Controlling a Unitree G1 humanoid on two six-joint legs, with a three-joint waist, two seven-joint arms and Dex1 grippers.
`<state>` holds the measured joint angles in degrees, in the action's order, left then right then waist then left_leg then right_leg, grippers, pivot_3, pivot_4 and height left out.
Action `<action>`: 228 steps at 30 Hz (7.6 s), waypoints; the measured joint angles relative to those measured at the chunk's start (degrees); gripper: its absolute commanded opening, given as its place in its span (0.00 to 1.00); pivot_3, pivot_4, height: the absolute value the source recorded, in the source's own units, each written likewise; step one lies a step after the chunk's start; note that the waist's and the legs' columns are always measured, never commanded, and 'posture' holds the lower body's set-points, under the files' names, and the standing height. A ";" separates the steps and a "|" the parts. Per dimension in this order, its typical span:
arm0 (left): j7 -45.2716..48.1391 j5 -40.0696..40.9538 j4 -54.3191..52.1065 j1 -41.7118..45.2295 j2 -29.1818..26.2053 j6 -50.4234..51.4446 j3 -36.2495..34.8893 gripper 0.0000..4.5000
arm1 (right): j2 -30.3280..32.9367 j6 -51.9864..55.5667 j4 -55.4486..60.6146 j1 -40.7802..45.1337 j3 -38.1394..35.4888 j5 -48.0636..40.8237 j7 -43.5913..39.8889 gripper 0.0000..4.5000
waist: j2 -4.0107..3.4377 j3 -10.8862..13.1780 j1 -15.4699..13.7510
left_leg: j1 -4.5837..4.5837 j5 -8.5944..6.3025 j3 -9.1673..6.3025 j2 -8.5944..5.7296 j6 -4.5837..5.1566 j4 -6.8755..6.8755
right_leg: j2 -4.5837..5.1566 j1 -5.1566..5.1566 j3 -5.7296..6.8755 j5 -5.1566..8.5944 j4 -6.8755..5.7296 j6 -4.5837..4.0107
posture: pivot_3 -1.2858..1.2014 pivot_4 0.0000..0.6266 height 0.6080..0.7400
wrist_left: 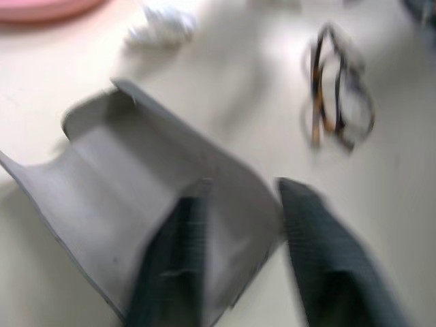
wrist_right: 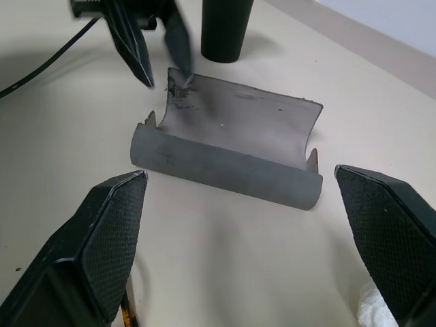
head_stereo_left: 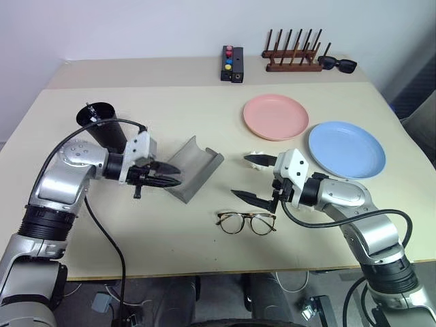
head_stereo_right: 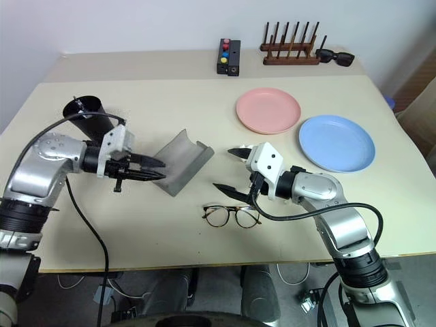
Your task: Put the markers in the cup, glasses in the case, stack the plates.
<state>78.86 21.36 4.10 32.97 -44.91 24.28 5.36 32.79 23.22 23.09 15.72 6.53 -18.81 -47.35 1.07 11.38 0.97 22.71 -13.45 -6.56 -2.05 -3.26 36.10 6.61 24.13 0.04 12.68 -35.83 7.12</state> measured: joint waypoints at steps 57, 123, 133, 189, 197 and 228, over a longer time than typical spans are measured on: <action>2.01 -8.46 7.15 -2.11 4.02 -13.80 7.88 0.41 | -0.89 -0.60 -0.91 -0.72 1.58 0.31 1.49 1.00 | -0.01 -0.01 -0.17 | 0.01 0.00 0.02 -0.02 0.00 0.04 | 0.03 -0.06 0.00 -0.02 0.09 -0.03 | 0.52 0.24 0.99; -1.10 -14.66 1.34 6.12 21.68 -7.51 27.47 1.00 | 12.47 5.78 11.09 -20.31 -12.16 -3.01 -0.54 1.00 | 0.00 -0.01 -0.45 | -0.22 -0.06 0.01 -0.03 0.11 0.08 | 0.05 -0.58 0.03 0.09 0.55 -0.19 | 0.52 0.24 0.99; -1.07 -14.40 3.00 6.71 24.54 -3.57 27.34 0.17 | 12.47 5.78 11.09 -20.55 -12.16 -2.98 -0.08 1.00 | 0.00 -0.01 -0.42 | -0.23 -0.07 0.01 -0.03 0.13 0.08 | 0.05 -0.59 0.04 0.09 0.56 -0.18 | 0.52 0.24 0.99; -5.36 -9.84 3.67 7.29 9.33 -3.75 9.94 0.01 | 6.92 2.11 5.36 -9.50 -2.80 -2.50 -0.31 1.00 | -0.03 0.00 -0.21 | -0.26 -0.10 -0.04 -0.07 0.17 0.04 | 0.08 -0.65 0.06 0.03 0.62 0.00 | 0.52 0.24 0.99; -5.67 -11.18 3.64 6.64 10.25 -4.65 11.61 0.01 | 5.94 2.14 5.37 -8.75 -2.19 -2.17 0.49 1.00 | -0.03 0.00 -0.28 | -0.26 -0.10 -0.04 -0.08 0.17 0.05 | 0.08 -0.66 0.06 0.02 0.63 0.02 | 0.52 0.24 0.99; -10.73 -4.96 3.98 8.72 12.71 -1.43 3.10 0.54 | 5.44 2.06 5.28 -7.33 -0.35 -1.47 0.25 1.00 | -0.03 0.00 -0.33 | -0.25 -0.10 -0.05 -0.08 0.17 0.08 | 0.09 -0.67 0.07 0.02 0.62 0.03 | 0.52 0.24 0.99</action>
<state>68.13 16.40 8.08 41.69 -32.21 22.85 8.46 38.24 25.27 28.36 8.39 6.19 -20.28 -47.10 1.05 11.37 0.64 22.46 -13.55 -6.60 -2.14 -3.09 36.18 6.70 23.46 0.11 12.70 -35.21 7.15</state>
